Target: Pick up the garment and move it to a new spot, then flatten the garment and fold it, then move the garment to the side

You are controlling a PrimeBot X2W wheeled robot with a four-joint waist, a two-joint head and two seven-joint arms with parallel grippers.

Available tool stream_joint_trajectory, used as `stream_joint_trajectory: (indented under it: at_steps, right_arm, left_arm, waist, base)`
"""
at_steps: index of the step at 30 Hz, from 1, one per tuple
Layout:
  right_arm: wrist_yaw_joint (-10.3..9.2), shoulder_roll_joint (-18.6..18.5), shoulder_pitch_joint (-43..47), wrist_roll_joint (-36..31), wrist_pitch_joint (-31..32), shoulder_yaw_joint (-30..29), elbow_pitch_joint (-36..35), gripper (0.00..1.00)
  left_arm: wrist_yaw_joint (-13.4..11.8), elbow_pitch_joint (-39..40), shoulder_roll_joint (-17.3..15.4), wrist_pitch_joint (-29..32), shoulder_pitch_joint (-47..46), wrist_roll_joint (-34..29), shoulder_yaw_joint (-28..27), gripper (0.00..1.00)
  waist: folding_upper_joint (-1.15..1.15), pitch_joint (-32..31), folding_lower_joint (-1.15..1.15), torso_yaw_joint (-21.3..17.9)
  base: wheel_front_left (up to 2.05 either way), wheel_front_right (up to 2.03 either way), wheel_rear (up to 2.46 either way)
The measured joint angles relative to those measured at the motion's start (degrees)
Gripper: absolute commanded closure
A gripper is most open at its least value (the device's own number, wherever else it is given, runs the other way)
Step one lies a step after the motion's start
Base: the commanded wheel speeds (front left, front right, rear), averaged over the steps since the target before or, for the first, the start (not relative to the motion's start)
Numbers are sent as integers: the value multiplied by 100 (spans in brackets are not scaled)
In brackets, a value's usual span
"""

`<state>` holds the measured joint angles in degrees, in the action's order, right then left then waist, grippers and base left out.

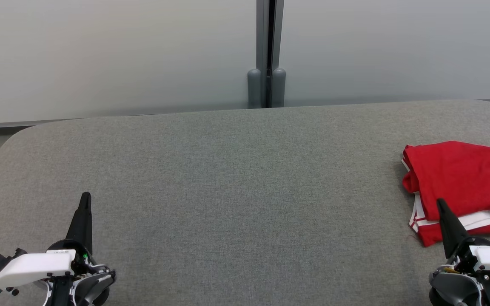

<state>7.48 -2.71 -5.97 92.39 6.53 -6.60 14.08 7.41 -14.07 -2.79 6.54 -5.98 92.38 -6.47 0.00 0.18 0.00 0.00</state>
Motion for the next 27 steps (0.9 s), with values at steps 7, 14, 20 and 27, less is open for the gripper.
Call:
stream_joint_trajectory:
  at_steps: [7, 14, 20, 27]
  right_arm:
    - [0, 0, 0, 0, 0, 0, 0, 100]
    - [0, 0, 0, 0, 0, 0, 0, 100]
    - [0, 0, 0, 0, 0, 0, 0, 100]
    - [0, 0, 0, 0, 0, 0, 0, 100]
  left_arm:
    - [0, 0, 0, -1, 0, 0, 0, 100]
    - [0, 0, 0, -1, 0, 0, 0, 100]
    - [0, 0, 0, -1, 0, 0, 0, 100]
    - [0, 0, 0, 0, 0, 0, 0, 100]
  waist:
    - [0, 0, 0, 0]
    - [0, 0, 0, 0]
    - [0, 0, 0, 0]
    - [0, 0, 0, 0]
  base:
    - [0, 0, 0]
    - [0, 0, 0]
    - [0, 0, 0]
    - [0, 0, 0]
